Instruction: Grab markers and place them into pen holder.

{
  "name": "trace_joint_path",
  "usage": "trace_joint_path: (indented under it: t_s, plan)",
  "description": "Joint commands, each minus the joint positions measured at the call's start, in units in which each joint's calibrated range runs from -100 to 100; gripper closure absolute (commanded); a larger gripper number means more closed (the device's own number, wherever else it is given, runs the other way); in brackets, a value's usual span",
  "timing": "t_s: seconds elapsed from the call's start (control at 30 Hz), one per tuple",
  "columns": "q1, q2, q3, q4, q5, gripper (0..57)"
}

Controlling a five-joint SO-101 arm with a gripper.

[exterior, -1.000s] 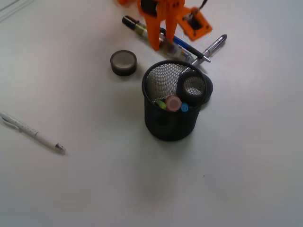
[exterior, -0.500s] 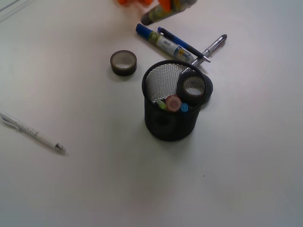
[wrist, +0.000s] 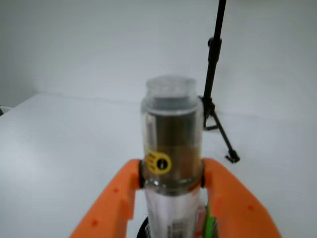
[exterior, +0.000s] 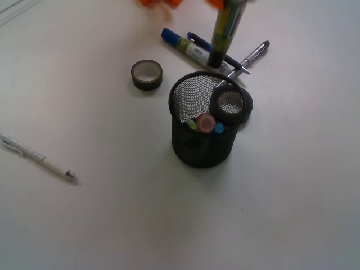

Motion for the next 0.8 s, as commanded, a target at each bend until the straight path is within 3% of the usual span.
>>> trace_joint_path:
  t_s: [0.0, 0.13, 0.4, 0.47, 0.57, 0.63, 0.77]
  plan:
    - [1.19, -1.09, 7.60, -10.09, -1.95, 57.0]
    - [2.84, 0.78, 15.84, -25.49, -1.56, 57.1]
    - [2.84, 2.82, 16.93, -26.37, -0.78, 55.1]
    - [2.24, 2.57, 18.38, -26.72, -0.73, 46.6]
    - [2.09, 2.74, 19.92, -26.72, -0.68, 27.7]
    - [2.09, 2.74, 20.64, -26.37, -0.54, 19.5]
    - [2.39, 1.97, 19.83, -25.58, 4.25, 18.0]
